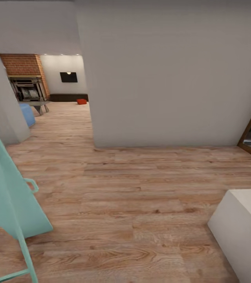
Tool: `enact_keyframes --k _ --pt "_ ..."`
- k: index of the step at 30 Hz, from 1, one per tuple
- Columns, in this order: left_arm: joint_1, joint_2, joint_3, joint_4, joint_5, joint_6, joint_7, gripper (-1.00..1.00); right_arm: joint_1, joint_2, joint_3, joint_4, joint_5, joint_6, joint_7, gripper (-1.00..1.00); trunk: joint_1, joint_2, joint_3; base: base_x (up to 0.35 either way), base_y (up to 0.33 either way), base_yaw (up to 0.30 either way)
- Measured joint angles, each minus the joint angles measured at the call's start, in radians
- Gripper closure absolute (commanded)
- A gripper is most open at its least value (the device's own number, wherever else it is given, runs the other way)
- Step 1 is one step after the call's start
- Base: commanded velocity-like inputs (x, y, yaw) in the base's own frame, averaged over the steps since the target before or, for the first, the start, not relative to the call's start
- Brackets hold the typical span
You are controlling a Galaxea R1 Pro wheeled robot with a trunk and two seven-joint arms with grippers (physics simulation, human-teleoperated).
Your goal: Move the two storage containers from the living room to the garage. In the garage, place one container on the floor and stack the other container on top of it (either order is fine).
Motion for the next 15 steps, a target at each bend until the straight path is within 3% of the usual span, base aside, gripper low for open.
enact_keyframes --k 15 --pt "0.000 -0.001 0.000 0.000 0.000 0.000 0.000 -1.00 0.000 0.003 0.000 0.001 0.006 0.001 0.000 -1.00 0.000 0.000 0.000 0.320 0.000 0.000"
